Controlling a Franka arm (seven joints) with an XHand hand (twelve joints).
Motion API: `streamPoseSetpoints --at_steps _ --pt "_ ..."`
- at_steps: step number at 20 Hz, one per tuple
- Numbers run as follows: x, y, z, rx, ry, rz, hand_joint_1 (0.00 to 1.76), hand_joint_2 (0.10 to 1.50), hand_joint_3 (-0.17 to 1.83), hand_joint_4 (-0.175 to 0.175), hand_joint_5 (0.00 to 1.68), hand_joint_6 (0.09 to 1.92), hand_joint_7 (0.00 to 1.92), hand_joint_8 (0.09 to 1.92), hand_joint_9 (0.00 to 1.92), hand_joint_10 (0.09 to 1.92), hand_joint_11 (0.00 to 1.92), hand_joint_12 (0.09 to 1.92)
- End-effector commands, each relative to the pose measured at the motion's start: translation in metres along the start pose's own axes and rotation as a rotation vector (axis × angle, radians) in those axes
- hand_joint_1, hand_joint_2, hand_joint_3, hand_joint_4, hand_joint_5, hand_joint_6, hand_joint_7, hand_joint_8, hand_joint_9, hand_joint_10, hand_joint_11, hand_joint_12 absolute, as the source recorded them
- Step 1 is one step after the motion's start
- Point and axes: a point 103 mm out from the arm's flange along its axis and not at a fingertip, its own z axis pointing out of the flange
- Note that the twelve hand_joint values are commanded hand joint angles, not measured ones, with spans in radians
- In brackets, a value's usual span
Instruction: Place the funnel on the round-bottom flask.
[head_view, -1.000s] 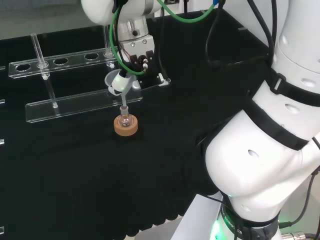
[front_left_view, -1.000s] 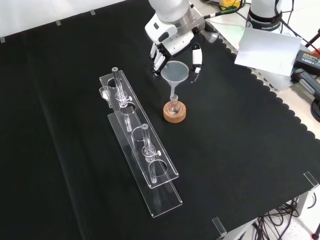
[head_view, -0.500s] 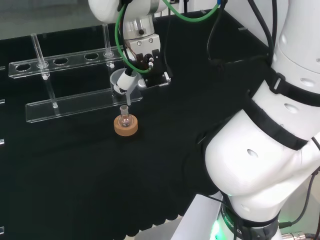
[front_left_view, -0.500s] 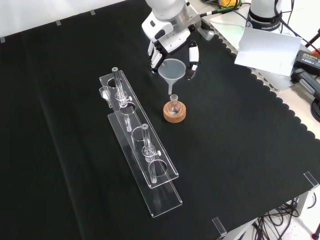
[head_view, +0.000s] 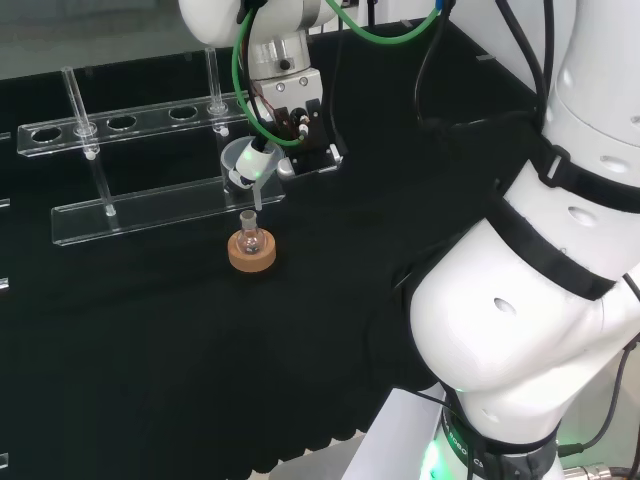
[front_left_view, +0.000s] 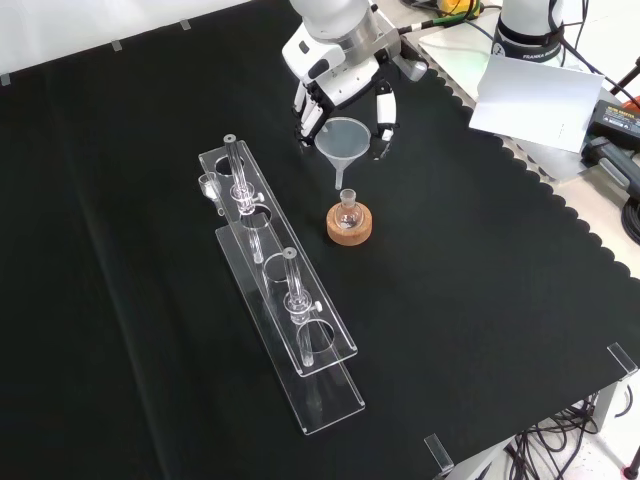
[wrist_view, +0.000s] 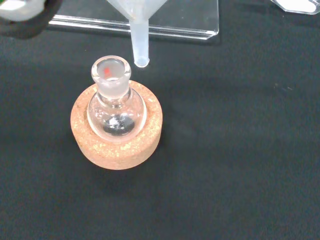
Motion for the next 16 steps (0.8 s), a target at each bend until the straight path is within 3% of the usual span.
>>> streamPoseSetpoints --at_steps 1,7,16 --pt "0.001 0.0 -0.001 -0.004 0.011 -0.01 0.8 0.8 0.6 0.02 0.93 0.8 0.98 0.72 1.2 0.37 0.8 1.2" --pt "0.004 -0.001 -0.002 -0.004 0.049 -0.024 0.8 0.79 0.6 0.02 0.93 0.8 0.98 0.72 1.2 0.37 0.8 1.2" --pt "0.014 -0.004 0.001 0.002 0.051 -0.031 0.8 0.79 0.6 0.02 0.93 0.8 0.97 0.72 1.19 0.37 0.8 1.2"
